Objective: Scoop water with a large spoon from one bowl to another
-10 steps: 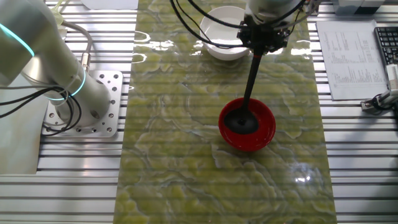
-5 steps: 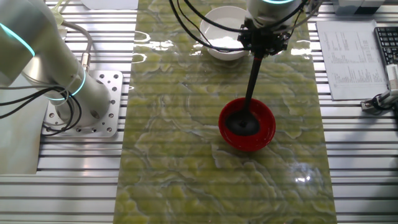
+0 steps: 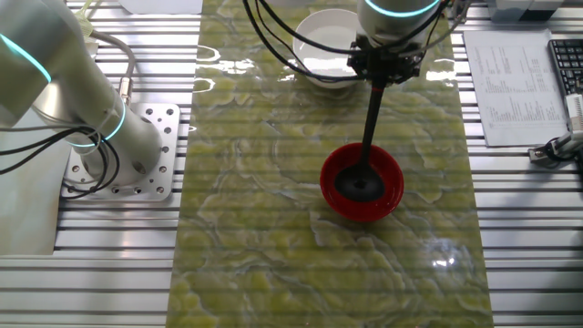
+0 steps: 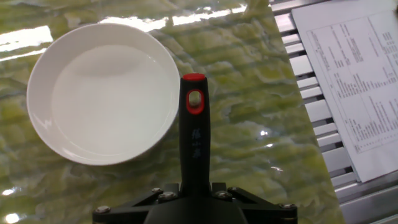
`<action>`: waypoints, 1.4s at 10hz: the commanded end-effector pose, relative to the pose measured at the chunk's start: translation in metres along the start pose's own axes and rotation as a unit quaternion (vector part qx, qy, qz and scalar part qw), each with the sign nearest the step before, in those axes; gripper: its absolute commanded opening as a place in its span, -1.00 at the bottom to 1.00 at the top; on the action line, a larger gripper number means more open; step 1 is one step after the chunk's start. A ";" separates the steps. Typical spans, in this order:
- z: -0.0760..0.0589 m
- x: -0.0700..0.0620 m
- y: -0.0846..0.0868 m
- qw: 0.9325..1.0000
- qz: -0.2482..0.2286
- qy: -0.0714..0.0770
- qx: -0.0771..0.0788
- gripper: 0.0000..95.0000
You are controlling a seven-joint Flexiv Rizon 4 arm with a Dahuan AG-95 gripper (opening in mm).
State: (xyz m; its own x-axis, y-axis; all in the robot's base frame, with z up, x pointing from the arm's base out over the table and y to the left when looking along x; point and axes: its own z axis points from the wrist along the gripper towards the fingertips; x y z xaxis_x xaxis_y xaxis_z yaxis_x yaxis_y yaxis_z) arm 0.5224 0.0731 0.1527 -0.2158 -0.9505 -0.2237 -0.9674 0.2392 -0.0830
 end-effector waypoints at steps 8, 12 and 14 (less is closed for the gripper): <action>0.011 0.005 0.001 1.000 -0.011 -0.004 -0.001 -1.00; 0.015 0.007 0.001 1.000 -0.017 -0.009 -0.004 -1.00; 0.015 0.008 0.001 1.000 -0.019 -0.015 -0.007 -1.00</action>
State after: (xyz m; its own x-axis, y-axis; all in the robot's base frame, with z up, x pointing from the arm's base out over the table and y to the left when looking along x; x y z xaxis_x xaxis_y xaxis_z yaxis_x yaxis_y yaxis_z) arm 0.5221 0.0686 0.1352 -0.1752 -0.9524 -0.2497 -0.9766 0.2001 -0.0783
